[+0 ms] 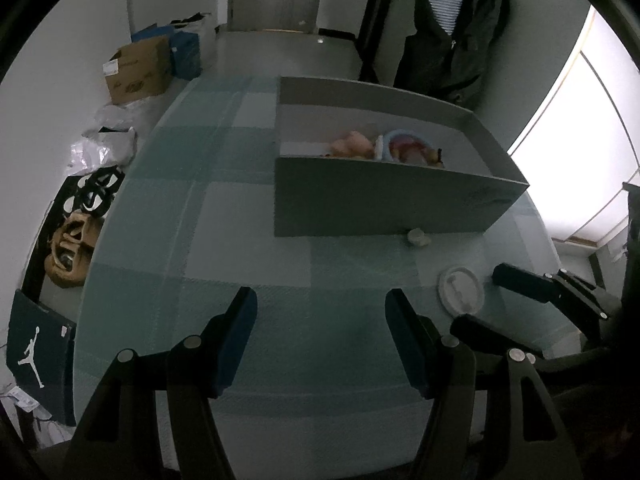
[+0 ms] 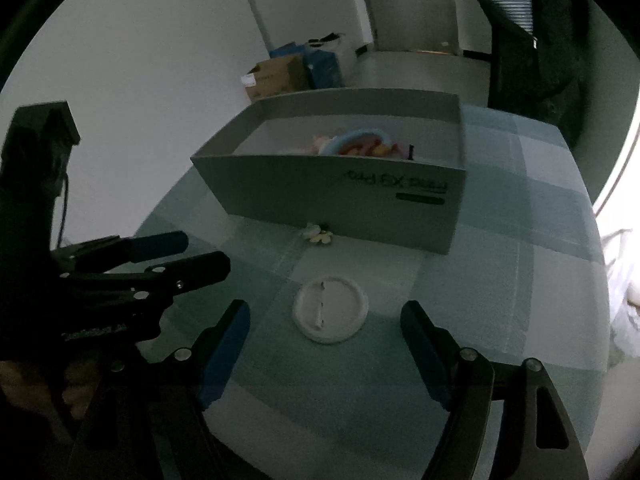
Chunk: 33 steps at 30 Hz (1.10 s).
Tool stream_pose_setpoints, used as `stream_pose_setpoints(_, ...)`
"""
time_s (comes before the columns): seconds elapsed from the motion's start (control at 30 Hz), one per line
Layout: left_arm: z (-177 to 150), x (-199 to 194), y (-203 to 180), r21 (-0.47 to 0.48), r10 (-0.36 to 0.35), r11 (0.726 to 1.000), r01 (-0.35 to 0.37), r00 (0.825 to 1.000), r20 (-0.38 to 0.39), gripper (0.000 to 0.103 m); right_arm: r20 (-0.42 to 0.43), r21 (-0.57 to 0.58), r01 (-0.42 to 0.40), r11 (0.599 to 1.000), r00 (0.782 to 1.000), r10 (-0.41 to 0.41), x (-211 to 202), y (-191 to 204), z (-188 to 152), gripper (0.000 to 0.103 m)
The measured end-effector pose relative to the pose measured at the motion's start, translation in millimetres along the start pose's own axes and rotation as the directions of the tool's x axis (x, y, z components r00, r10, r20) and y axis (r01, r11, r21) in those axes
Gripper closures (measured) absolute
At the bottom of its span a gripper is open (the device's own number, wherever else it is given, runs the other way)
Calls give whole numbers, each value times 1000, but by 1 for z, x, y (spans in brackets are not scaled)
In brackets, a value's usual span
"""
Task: Organize jewelry
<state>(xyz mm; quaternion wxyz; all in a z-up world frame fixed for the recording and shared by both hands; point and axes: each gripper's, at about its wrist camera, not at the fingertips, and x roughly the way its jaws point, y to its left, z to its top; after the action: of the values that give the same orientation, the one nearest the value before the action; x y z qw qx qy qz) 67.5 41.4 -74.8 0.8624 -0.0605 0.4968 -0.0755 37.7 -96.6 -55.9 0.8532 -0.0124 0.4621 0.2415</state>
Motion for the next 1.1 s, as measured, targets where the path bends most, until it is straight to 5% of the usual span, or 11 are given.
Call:
stream_pose_setpoints(0.1,1,-1,1,-7,2,1000,-2,1000,5,41,2,-35,34,999,999,-34,2,5,1,34)
stream_pose_setpoints(0.3,3,1,5,-42,-6,999,6,1000,12,41,5,-156,133,979,991,-134,4,18,-4,64)
stream_pose_setpoints(0.5,4,5,5,-45,-30,999,31,999,10,41,0,-172,114,979,993,-116,1,16,-5,67)
stream_pose_setpoints(0.53,4,5,3,-43,-37,998,37,999,11,41,7,-150,104,983,995,-104,-2,13,-3,77)
stream_pose_setpoints(1.1,22,19,-16,-32,-122,992,121,992,-26,41,16,38,11,999,1000,-11,-24,-29,4,78)
